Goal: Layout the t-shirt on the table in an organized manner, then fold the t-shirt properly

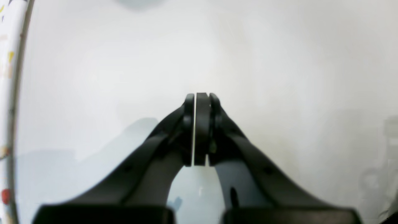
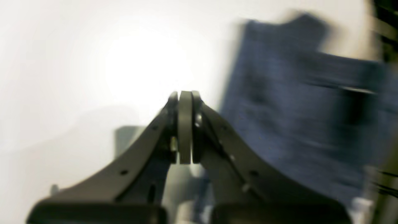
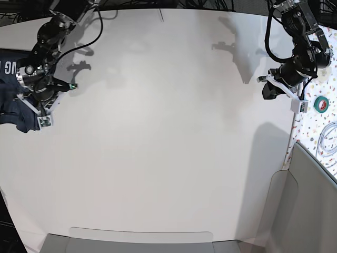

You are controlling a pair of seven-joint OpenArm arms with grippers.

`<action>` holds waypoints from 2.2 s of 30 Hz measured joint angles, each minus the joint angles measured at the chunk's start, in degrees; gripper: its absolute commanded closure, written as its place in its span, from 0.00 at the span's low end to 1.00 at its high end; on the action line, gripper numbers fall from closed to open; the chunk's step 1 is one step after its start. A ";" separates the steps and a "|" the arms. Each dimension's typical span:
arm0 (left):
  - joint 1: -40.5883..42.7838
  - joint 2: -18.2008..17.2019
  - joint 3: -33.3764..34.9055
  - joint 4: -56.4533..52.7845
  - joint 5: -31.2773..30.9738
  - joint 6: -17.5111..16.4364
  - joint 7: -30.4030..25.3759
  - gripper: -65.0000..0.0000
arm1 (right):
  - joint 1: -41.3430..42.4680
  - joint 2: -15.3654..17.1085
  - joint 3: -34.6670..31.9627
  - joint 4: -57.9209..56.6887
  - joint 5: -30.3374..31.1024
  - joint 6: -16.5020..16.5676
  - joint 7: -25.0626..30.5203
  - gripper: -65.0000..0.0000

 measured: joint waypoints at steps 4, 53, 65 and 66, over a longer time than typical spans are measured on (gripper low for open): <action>1.22 -0.31 0.04 0.44 0.02 0.00 -0.20 0.98 | -3.06 -0.90 0.07 -2.36 0.00 0.02 0.20 1.00; 20.52 -0.17 4.24 8.98 23.41 3.08 -70.40 0.92 | -22.40 -5.90 -0.37 8.04 -4.61 -22.60 55.89 1.00; 30.14 12.50 5.38 1.81 36.04 6.69 -90.38 1.00 | -26.95 -6.19 -6.45 7.06 -18.18 -31.74 76.83 1.00; 30.84 13.75 4.83 0.85 36.09 6.64 -90.68 1.00 | -27.39 -6.14 -6.25 6.19 -18.16 -31.95 76.89 1.00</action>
